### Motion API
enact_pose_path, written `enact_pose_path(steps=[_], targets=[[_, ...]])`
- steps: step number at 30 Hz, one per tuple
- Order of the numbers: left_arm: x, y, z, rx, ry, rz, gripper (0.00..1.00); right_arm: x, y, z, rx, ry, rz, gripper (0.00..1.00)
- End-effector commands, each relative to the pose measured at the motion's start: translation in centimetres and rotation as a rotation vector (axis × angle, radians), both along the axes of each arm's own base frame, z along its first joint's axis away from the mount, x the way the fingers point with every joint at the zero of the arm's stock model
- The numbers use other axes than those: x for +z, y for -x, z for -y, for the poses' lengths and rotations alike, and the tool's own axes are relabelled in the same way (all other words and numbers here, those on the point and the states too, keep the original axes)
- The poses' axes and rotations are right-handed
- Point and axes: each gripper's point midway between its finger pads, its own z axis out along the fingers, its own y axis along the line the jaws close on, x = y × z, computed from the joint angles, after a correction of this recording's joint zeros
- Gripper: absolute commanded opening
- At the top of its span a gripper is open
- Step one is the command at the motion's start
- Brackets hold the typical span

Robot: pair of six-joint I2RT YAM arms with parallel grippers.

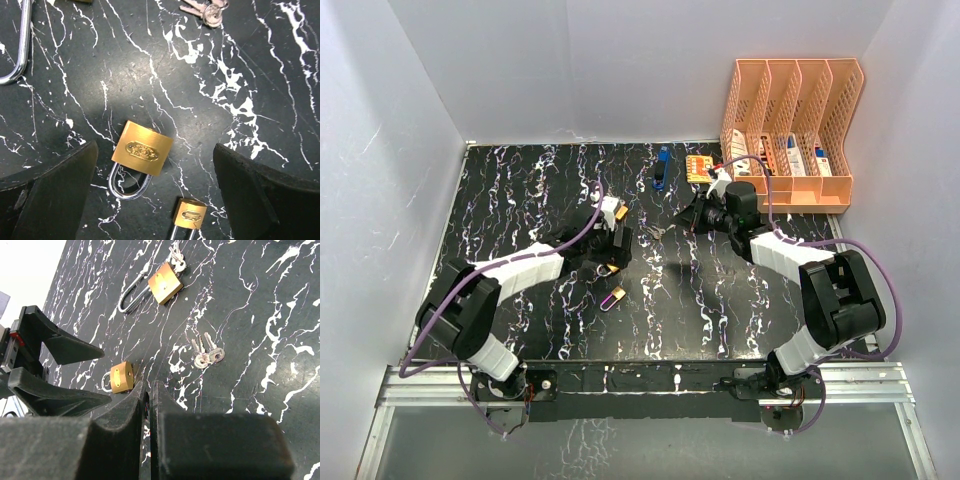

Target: Unlock with the key

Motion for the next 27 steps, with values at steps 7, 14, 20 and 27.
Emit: enact_pose_path(steps=[7,14,20,27], targets=[[-0.6,1.6,-0.1,-0.059,-0.068,-0.007,0.98,2.9,-0.8,-0.6,0.012,0.000,0.095,0.00],[-0.4,6.1,0.9,-0.082,-0.107,-0.016,0.98,3.1,-0.6,-0.7,0.015,-0.004,0.095,0.00],[-0.9,8.7,0.3,-0.061,-0.128,-0.017,0.98,3.3,-0.3,-0.5,0.013,-0.002,0.102,0.00],[-1.7,9.5,0.1,-0.074,-0.135,0.001,0.94,3.3,0.0,-0.4,0.010,0.002,0.106,0.00]])
